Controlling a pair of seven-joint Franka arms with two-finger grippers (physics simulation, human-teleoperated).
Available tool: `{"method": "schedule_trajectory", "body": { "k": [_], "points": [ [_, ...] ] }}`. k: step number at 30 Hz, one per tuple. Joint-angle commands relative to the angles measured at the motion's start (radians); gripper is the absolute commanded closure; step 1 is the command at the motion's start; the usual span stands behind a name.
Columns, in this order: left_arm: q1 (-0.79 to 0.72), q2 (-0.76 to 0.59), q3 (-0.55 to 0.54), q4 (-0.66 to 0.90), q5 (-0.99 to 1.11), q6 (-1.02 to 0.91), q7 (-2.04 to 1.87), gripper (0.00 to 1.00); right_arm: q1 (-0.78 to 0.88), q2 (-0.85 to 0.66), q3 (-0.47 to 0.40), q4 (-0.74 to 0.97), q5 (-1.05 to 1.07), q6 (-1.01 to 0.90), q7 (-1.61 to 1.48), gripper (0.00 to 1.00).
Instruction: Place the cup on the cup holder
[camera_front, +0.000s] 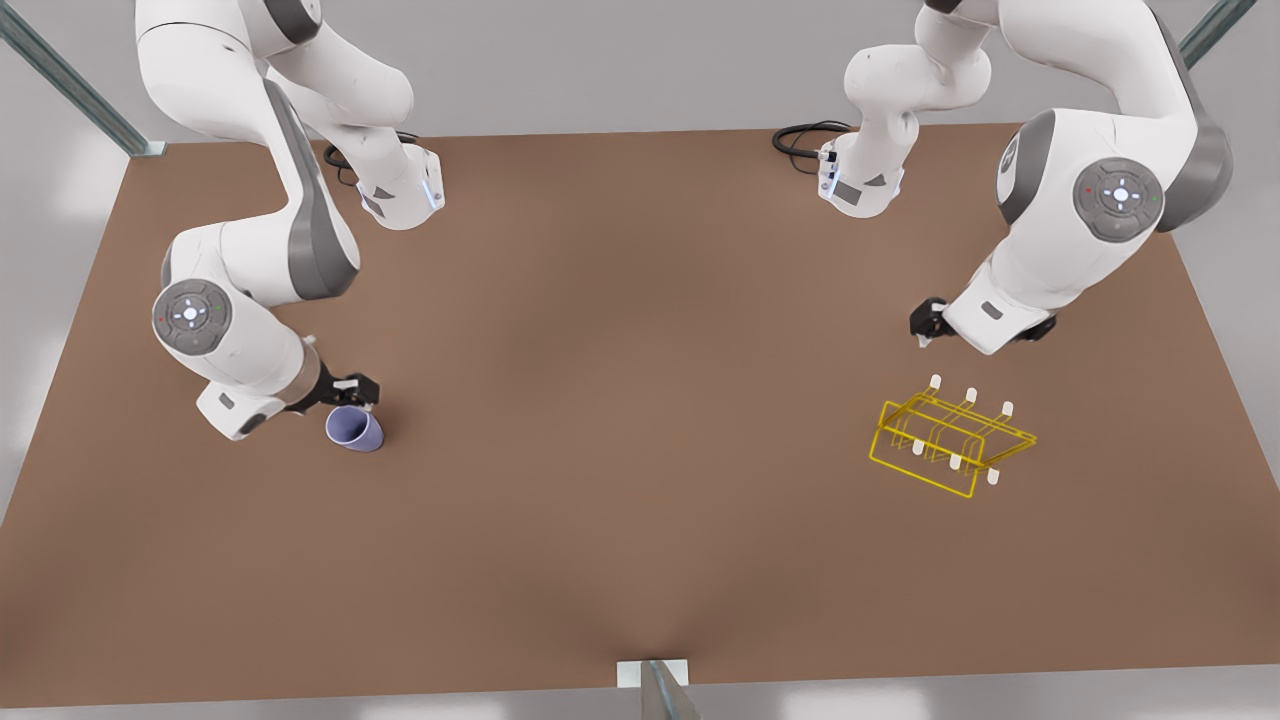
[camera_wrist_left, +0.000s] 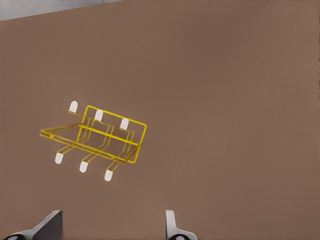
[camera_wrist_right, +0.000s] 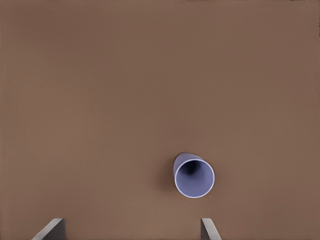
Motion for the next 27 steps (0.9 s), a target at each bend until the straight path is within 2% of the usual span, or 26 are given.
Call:
{"method": "schedule_trajectory", "body": {
  "k": [1,5,7,11,16,27],
  "points": [
    [0.0,-0.001,-0.001,0.0,0.001,0.058,-0.006,0.0,-0.001,-0.001,0.001,0.002,0.0,0.035,0.072,0.0],
    [-0.009,0.011,-0.001,0.0,0.005,0.06,-0.006,0.0,0.023,0.022,0.002,0.008,-0.001,-0.117,0.066,0.0],
    [-0.009,0.028,0.001,0.0,0.009,0.066,-0.005,0.0,0.035,0.132,0.005,0.028,0.011,-0.109,0.061,0.0],
    [-0.009,0.049,0.001,0.0,0.009,0.081,-0.005,0.0,-0.043,0.293,-0.001,0.019,-0.043,0.082,0.048,0.0],
    [-0.009,0.049,0.001,0.0,0.009,0.083,-0.005,0.0,-0.132,0.318,0.008,-0.058,-0.037,0.263,-0.014,0.0],
    [-0.011,0.049,0.001,0.0,0.009,0.077,-0.005,0.0,-0.135,0.306,0.013,-0.132,-0.035,0.268,-0.005,0.0]
  ]
}}
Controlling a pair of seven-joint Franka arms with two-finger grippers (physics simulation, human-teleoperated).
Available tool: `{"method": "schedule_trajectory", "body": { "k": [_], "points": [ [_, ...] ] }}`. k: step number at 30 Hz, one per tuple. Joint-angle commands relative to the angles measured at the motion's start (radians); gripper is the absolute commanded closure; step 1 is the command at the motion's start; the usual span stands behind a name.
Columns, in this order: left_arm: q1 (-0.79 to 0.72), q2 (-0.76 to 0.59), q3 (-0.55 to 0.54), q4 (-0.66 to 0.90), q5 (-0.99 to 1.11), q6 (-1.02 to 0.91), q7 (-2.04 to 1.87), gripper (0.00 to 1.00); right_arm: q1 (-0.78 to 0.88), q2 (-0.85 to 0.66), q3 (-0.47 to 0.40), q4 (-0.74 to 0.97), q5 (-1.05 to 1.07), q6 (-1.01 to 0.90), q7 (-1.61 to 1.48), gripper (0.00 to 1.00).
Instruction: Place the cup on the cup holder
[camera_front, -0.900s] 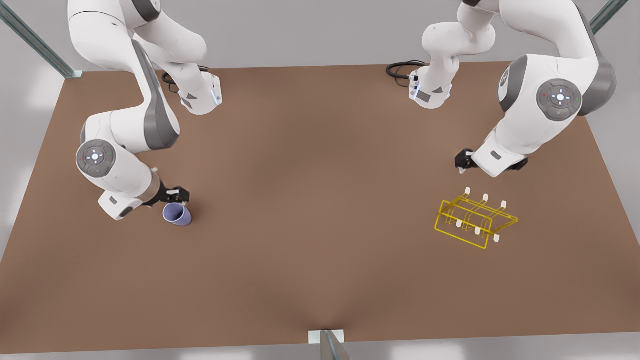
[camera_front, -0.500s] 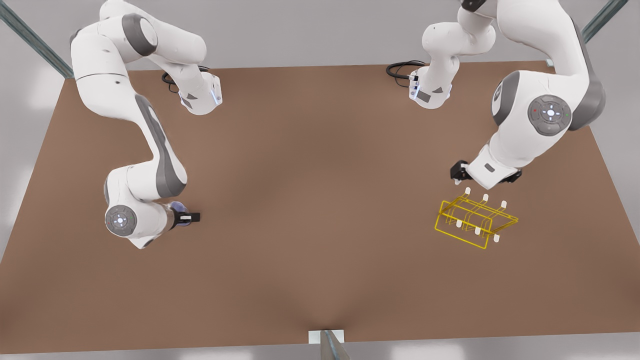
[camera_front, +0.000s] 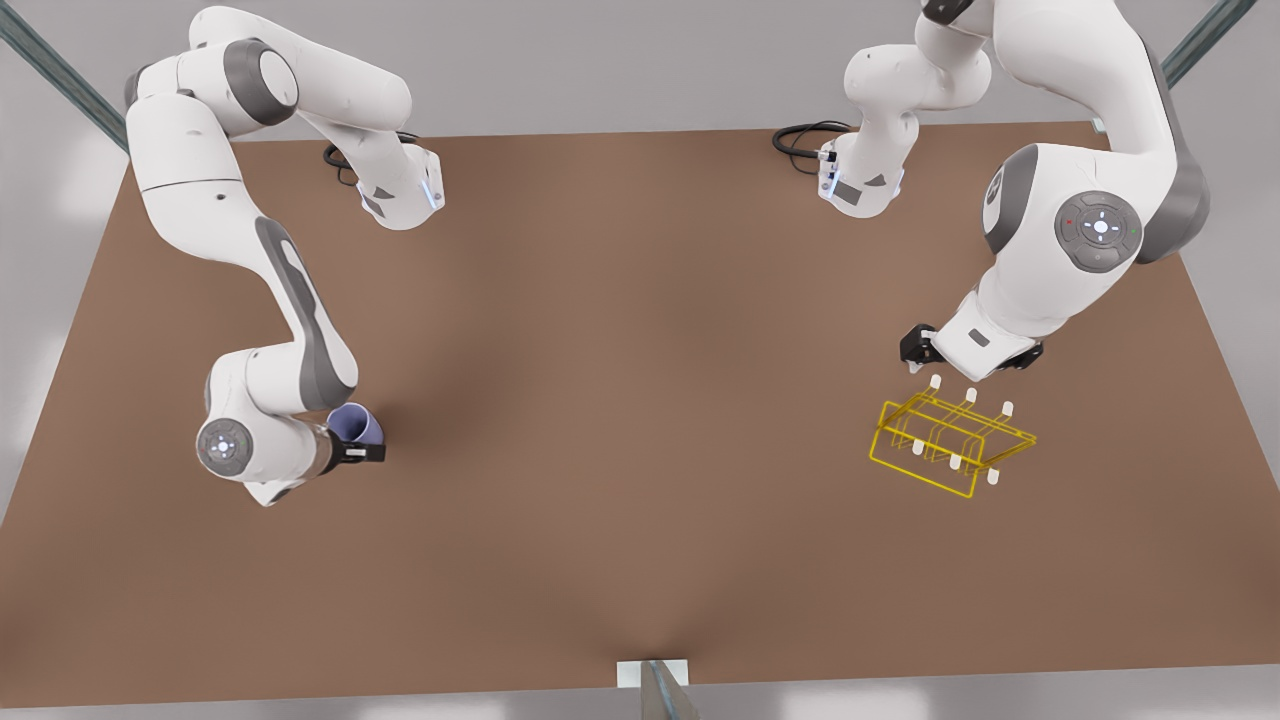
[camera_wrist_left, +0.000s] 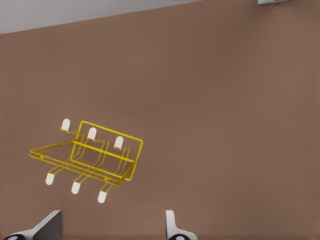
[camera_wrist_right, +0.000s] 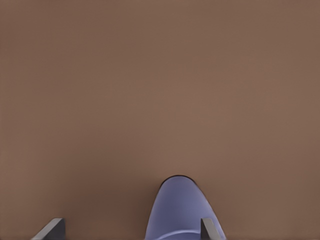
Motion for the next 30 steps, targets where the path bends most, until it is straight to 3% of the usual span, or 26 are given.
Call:
{"method": "schedule_trajectory", "body": {
  "k": [1,4,11,30],
  "points": [
    [-0.001,-0.001,0.0,0.0,0.001,-0.002,-0.003,0.0,-0.004,-0.026,0.001,-0.031,0.001,0.023,-0.014,0.0],
    [-0.003,-0.003,0.0,0.0,0.001,-0.012,-0.003,0.0,-0.113,-0.076,0.11,-0.088,-0.001,0.025,-0.007,0.0],
    [-0.004,-0.003,-0.002,0.0,0.001,-0.013,-0.003,0.0,-0.137,-0.118,0.11,-0.227,-0.005,0.2,-0.007,0.0],
    [-0.033,-0.001,0.0,0.0,0.015,-0.018,-0.009,0.0,-0.131,-0.063,0.107,-0.229,-0.048,0.229,0.003,0.0]
  ]
}}
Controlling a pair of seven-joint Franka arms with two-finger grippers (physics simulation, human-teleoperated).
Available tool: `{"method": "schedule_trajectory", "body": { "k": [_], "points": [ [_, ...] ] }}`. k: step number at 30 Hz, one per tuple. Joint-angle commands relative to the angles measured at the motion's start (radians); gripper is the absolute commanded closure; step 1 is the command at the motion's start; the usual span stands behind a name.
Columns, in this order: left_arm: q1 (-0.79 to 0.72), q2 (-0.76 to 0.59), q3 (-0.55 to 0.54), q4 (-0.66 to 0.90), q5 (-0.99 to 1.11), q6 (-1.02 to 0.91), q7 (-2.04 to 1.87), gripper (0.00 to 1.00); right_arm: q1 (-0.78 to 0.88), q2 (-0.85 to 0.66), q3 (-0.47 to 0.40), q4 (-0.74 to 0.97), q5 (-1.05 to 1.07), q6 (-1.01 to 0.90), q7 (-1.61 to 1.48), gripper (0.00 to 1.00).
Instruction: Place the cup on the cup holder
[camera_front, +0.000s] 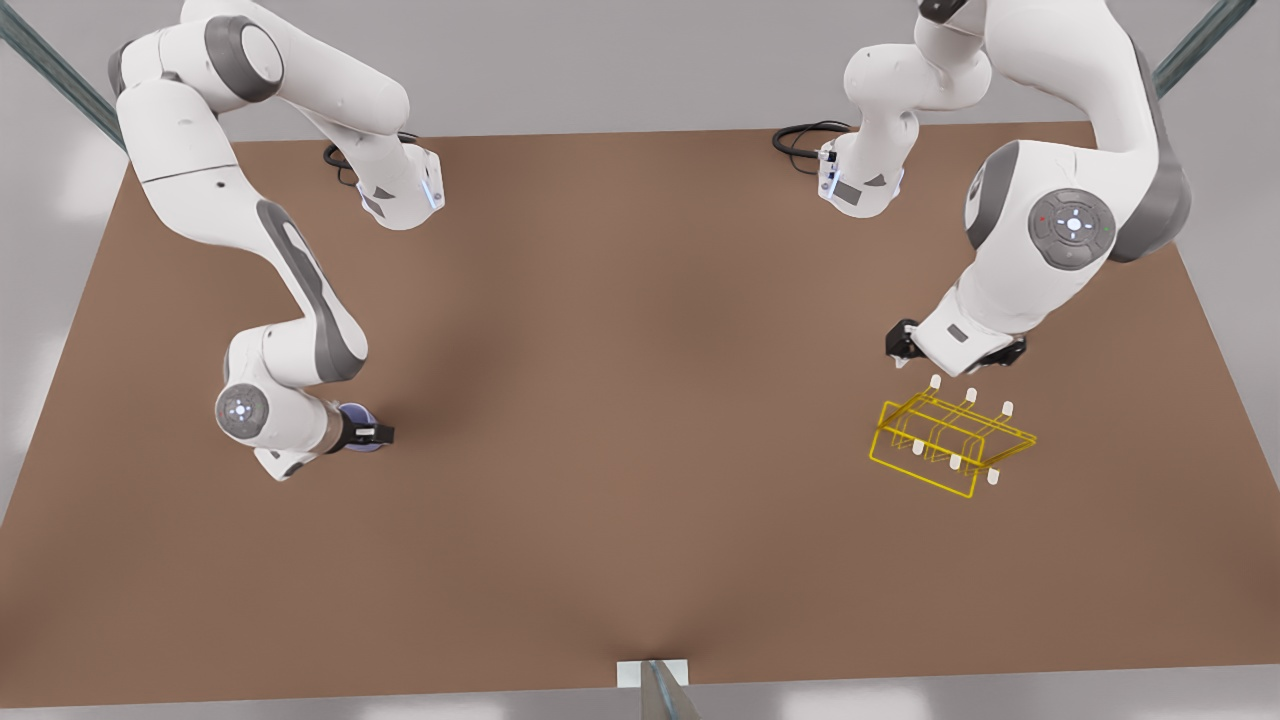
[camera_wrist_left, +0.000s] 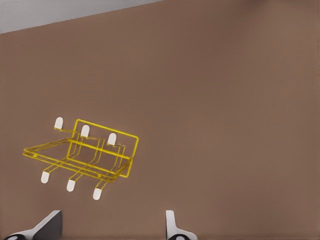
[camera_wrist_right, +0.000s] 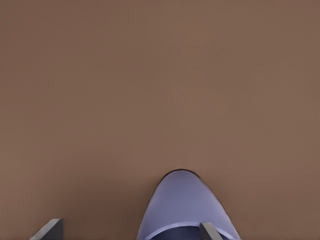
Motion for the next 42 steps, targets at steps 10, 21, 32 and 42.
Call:
{"method": "schedule_trajectory", "body": {
  "k": [10,21,32,42],
  "points": [
    [0.0,-0.002,0.001,0.0,0.004,-0.017,-0.007,0.0,0.006,-0.005,0.003,0.026,-0.006,-0.001,0.0,0.0],
    [-0.014,-0.004,0.001,0.0,0.004,-0.023,-0.021,0.0,-0.003,-0.005,0.003,-0.004,-0.006,-0.086,0.003,0.0],
    [-0.014,-0.001,0.001,0.0,0.004,-0.023,-0.021,0.0,0.005,0.005,0.003,0.002,-0.005,-0.076,0.005,0.58],
    [-0.014,0.001,0.001,-0.003,0.004,-0.023,-0.023,0.0,-0.009,0.018,0.002,0.01,-0.006,-0.096,-0.026,0.79]
  ]
}}
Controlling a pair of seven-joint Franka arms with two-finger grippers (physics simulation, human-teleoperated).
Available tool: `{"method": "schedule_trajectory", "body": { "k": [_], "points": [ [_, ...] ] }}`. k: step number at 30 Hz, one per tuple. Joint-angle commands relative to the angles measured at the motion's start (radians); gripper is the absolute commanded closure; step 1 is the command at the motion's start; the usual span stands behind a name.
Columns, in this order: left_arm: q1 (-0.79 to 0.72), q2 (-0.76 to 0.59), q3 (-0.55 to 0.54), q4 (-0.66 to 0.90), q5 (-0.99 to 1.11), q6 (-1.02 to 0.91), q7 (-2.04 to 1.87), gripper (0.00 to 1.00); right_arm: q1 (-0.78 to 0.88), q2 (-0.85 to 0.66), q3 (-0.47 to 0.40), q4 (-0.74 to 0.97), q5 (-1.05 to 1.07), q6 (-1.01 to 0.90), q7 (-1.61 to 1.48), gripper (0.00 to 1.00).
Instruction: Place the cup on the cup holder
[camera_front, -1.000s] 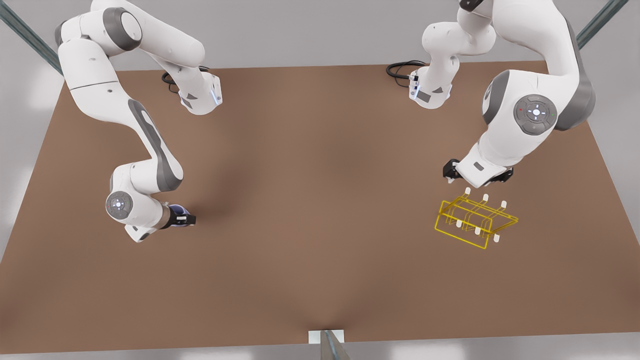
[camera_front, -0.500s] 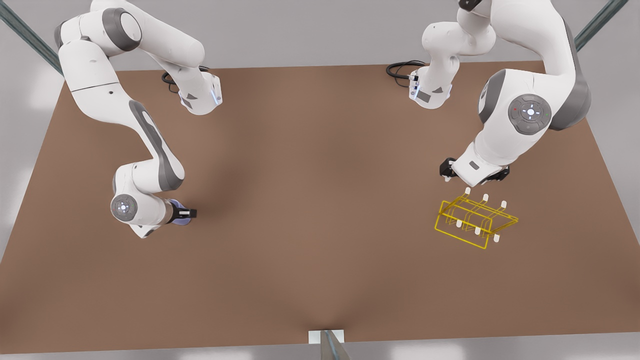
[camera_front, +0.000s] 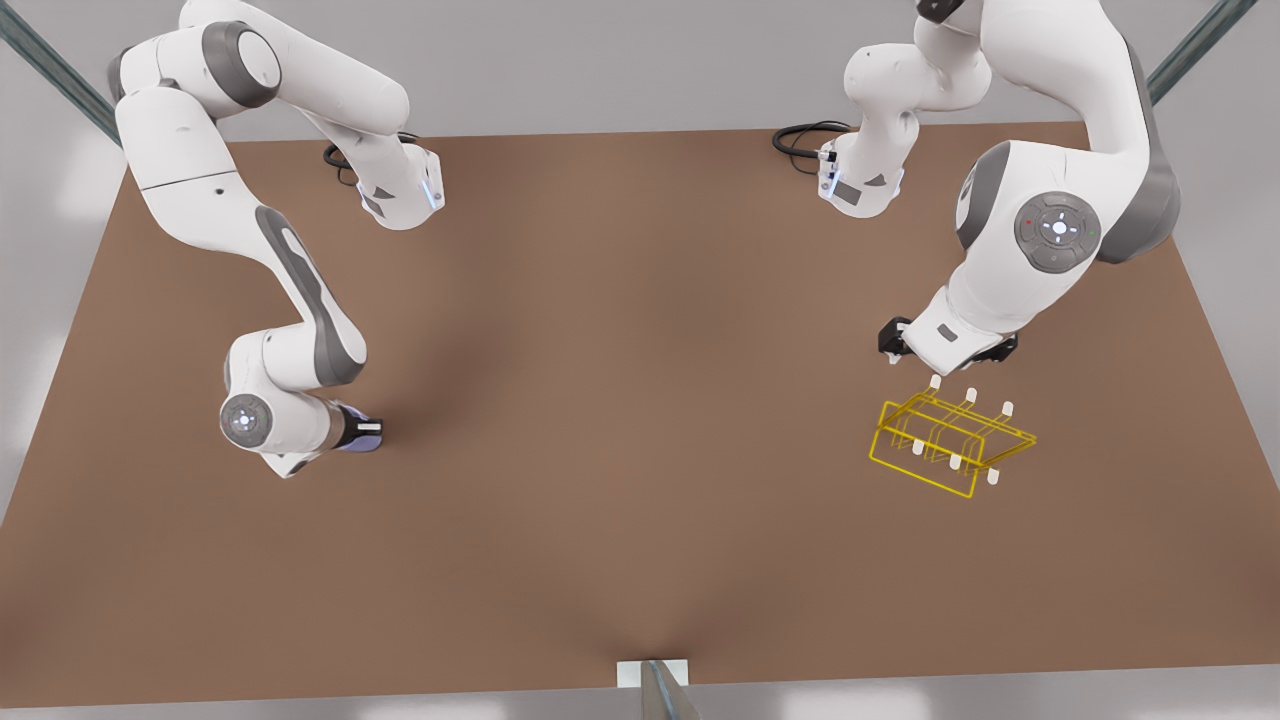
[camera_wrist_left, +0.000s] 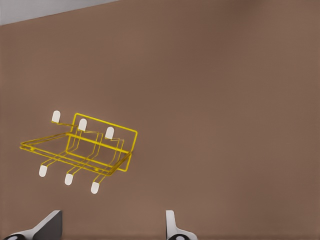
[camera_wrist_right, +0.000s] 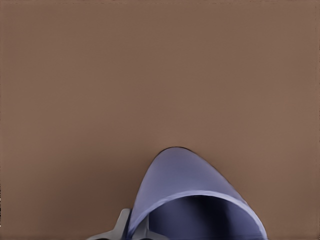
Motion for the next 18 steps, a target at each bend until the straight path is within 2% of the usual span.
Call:
{"method": "schedule_trajectory", "body": {
  "k": [1,6,11,18],
  "points": [
    [0.0,-0.001,0.0,0.0,0.001,0.001,-0.003,0.0,0.001,-0.002,0.0,0.011,-0.002,-0.025,-0.016,0.79],
    [0.0,-0.001,0.0,0.0,0.001,0.002,-0.005,0.0,0.001,-0.003,0.03,0.113,0.062,-0.141,-0.016,0.79],
    [0.0,0.004,0.0,0.0,0.001,0.002,-0.005,0.0,0.065,0.014,0.031,0.189,0.472,-0.221,-0.063,0.79],
    [0.0,0.005,0.0,0.0,0.002,0.001,-0.003,0.0,0.189,0.158,0.03,0.358,0.915,-0.316,-0.267,0.79]
  ]
}}
